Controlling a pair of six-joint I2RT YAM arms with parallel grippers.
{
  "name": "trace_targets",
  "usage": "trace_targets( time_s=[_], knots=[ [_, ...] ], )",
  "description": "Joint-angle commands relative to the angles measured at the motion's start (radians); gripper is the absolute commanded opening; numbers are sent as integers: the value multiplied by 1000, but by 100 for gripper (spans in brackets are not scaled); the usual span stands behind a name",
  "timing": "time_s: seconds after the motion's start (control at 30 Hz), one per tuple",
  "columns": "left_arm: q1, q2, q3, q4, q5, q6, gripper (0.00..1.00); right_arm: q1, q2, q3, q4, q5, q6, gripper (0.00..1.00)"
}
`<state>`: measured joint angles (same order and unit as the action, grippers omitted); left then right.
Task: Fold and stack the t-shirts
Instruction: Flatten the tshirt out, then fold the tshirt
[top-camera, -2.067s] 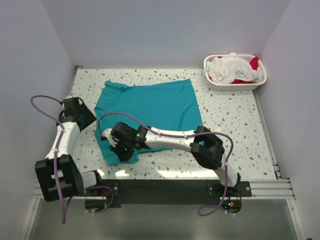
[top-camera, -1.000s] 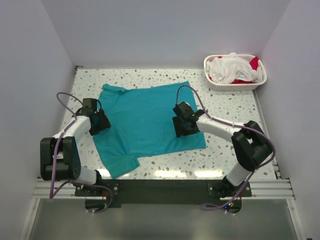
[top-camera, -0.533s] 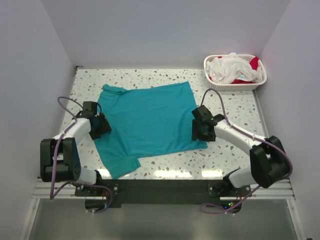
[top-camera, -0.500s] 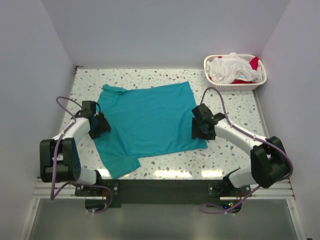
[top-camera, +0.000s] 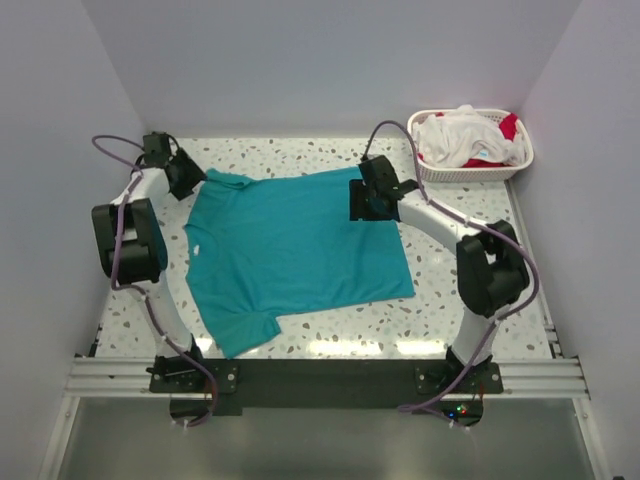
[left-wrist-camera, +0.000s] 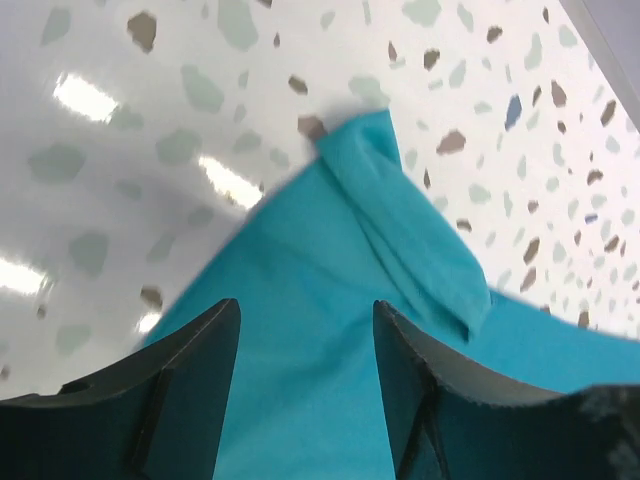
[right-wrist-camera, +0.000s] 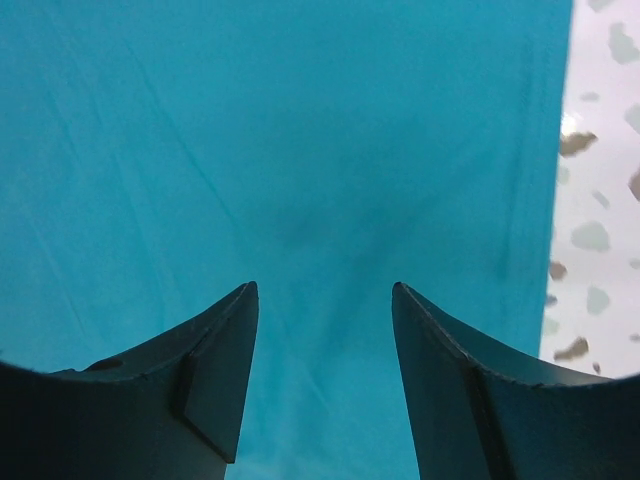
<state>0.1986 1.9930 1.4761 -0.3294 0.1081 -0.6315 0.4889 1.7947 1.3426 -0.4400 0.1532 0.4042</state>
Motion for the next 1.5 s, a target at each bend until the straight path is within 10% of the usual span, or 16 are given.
trace_targets(
  time_s=[0.0, 0.6, 0.97, 1.47],
  knots=[
    [4, 122, 156, 30, 42, -22, 59, -9, 72, 87, 90, -58, -51, 59],
    [5, 434, 415, 92, 140, 1, 45, -15, 268, 245, 107, -95, -119, 58],
    [7, 391, 389, 115, 159, 10, 11, -42, 313, 316, 118, -63, -131, 58],
    [4, 262, 319, 110, 189, -20, 0, -174, 558, 650, 96, -110, -211, 45]
  ],
)
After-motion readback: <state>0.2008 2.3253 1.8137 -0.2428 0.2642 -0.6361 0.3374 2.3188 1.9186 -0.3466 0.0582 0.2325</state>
